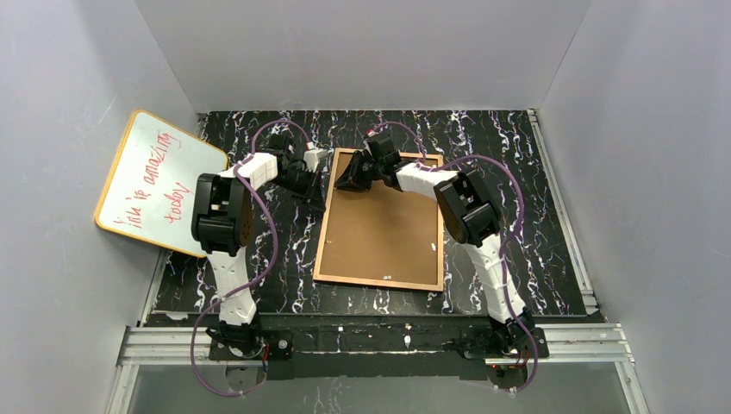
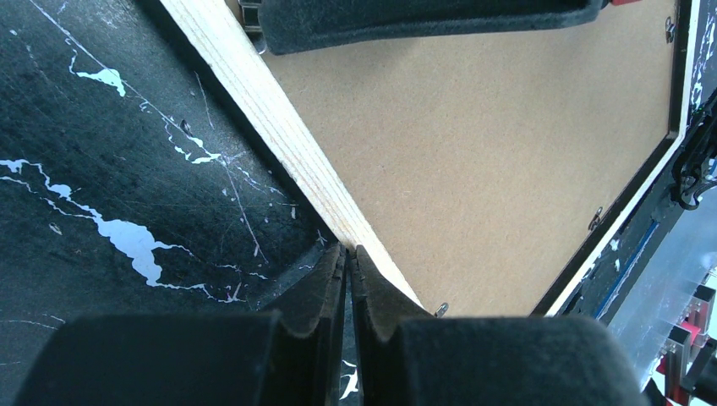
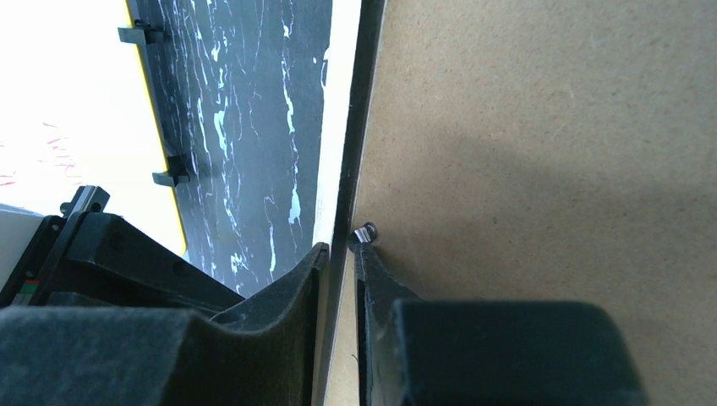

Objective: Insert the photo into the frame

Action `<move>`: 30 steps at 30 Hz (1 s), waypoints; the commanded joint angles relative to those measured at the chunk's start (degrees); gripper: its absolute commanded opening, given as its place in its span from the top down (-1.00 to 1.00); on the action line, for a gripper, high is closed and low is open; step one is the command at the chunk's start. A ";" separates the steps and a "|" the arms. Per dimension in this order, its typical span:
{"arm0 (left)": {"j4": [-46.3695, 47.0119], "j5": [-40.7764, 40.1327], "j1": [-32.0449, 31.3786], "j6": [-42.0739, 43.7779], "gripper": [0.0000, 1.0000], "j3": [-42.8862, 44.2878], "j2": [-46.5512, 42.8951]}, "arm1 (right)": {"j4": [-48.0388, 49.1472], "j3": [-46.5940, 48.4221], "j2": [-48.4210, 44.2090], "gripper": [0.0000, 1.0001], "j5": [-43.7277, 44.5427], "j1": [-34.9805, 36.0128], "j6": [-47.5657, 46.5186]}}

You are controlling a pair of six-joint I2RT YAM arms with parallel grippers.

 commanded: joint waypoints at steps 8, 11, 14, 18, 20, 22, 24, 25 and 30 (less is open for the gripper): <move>-2.66 -3.27 -0.50 1.68 0.91 -1.77 -0.68 | 2.91 -0.47 2.19 0.62 3.16 0.72 2.70; -2.77 -3.28 -0.51 1.85 0.92 -1.73 -0.68 | 3.47 -0.49 2.27 0.62 3.28 0.79 3.11; -2.96 -3.34 -0.50 2.07 0.92 -1.73 -0.73 | 3.89 -0.71 2.16 0.62 3.51 0.84 3.33; -3.07 -3.29 -0.50 2.06 0.92 -1.77 -0.56 | 4.90 -1.25 2.21 0.62 3.78 0.84 4.24; -3.04 -3.22 -0.48 2.04 0.92 -1.81 -0.51 | 6.00 -1.90 2.16 0.62 3.98 0.83 5.38; -3.09 -3.12 -0.50 2.01 0.92 -1.76 -0.39 | 7.24 -2.75 2.03 0.62 4.38 0.96 6.59; -3.08 -2.94 -0.50 2.12 0.92 -1.76 -0.22 | 8.47 -3.55 1.87 0.62 4.62 1.08 7.85; -3.09 -2.69 -0.57 2.12 0.92 -1.73 -0.12 | 9.34 -4.17 1.71 0.62 4.80 1.10 8.71; -3.14 -1.92 -0.58 1.94 0.94 -1.64 0.16 | 14.25 -5.68 1.33 0.54 4.53 1.53 12.97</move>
